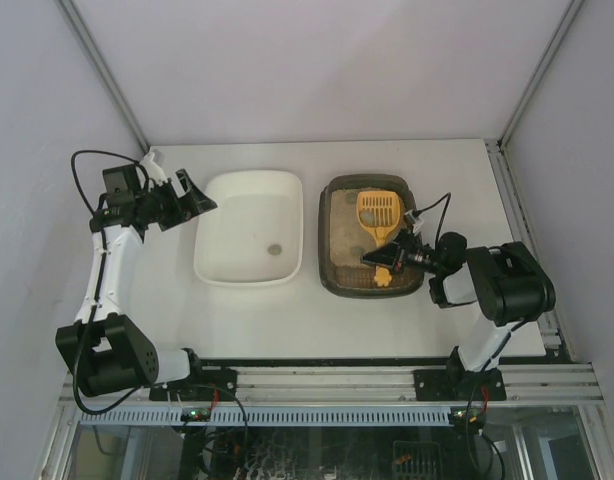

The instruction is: Clean the litter box

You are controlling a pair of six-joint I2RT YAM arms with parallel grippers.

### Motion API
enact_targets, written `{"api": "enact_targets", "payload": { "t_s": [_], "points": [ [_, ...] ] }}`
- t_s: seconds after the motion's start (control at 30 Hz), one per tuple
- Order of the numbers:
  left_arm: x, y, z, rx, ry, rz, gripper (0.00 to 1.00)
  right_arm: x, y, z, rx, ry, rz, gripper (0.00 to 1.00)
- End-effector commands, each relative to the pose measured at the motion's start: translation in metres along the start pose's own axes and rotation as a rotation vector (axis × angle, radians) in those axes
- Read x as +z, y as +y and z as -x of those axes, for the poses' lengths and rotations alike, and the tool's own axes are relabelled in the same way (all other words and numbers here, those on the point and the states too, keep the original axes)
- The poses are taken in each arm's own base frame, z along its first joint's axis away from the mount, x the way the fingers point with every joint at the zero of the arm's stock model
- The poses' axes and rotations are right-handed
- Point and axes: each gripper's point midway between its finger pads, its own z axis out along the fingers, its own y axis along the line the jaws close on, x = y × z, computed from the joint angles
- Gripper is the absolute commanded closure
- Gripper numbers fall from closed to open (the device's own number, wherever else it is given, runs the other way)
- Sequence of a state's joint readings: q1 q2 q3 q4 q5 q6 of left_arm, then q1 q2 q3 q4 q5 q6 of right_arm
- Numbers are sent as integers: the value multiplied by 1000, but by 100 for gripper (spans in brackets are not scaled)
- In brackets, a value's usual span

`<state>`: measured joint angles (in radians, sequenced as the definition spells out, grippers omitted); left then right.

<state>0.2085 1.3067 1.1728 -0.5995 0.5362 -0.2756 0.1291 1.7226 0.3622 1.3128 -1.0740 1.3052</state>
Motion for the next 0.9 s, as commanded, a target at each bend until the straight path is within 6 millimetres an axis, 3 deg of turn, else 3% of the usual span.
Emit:
{"api": "enact_targets", "payload": {
  "t_s": [0.0,0.07,0.2,0.33,0.47,0.57,0.7,0.87],
  "points": [
    [2,-5,-3,52,-7,-37,7,10,3,0,-37,32,30,100],
    [3,-5,-3,54,-3,-41,7,16,6,-9,-31,76,38,100],
    [5,-6,-6,59,9,-41,7,-9,13,30,-2,-73,61,100],
    [6,-6,-6,66,10,-36,6,13,19,2,-4,65,47,100],
    [6,-5,-7,73,14,-30,6,2,19,23,0,-24,24,100],
    [7,-5,-7,76,16,-29,6,15,20,2,-2,73,19,100],
    [7,-6,-7,82,17,-31,6,6,17,18,-13,4,-5,100],
    [-4,-7,3,189,25,-12,6,23,16,12,-93,59,-172,100]
  ]
}}
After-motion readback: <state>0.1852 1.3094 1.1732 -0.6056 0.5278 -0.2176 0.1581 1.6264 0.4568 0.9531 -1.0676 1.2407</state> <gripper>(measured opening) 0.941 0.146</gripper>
